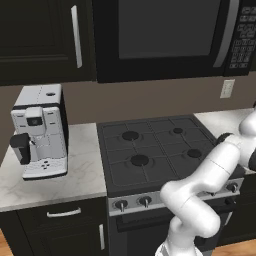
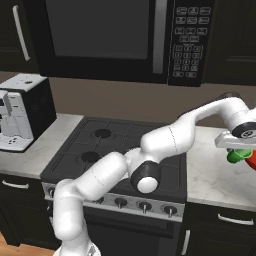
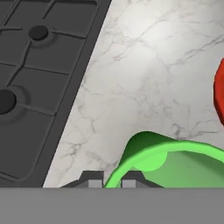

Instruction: Pick the cup and bowl from the counter and place them on the counter next to the sink.

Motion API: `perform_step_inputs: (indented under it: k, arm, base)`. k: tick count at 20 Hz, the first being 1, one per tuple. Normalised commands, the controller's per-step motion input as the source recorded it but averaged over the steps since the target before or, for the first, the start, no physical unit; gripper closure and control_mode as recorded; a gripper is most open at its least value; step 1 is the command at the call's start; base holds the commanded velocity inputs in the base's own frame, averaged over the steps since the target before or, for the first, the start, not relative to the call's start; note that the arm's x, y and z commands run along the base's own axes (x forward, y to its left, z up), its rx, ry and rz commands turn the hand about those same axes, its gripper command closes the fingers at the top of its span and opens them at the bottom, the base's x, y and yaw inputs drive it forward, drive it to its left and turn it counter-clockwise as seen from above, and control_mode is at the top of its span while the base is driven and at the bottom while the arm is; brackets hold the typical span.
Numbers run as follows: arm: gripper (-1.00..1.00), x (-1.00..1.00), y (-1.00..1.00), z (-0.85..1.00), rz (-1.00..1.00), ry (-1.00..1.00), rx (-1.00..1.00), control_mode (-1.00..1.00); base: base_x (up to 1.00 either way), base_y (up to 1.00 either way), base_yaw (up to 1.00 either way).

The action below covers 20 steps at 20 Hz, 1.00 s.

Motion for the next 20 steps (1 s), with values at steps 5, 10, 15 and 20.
perform_step_inputs:
  k: [5, 10, 15, 20]
  arm:
    - [1.00, -1.00, -0.06, 0.08, 0.00, -0.13, 0.11, -1.00]
    - [1.00, -0.85, 0.12, 0.02, 0.00, -0.23, 0.10, -1.00]
    - [1.00, -0.06, 0.86, -0.02, 0.00, -0.37, 0.08, -1.00]
    - [1.00, 0.21, 0.94, -0.15, 0.00, -0.39, 0.11, -1.00]
  base:
    - [0.00, 0.00, 0.00]
    - [0.00, 0.00, 0.00]
    - [0.00, 0.00, 0.00]
    - [0.00, 0.00, 0.00]
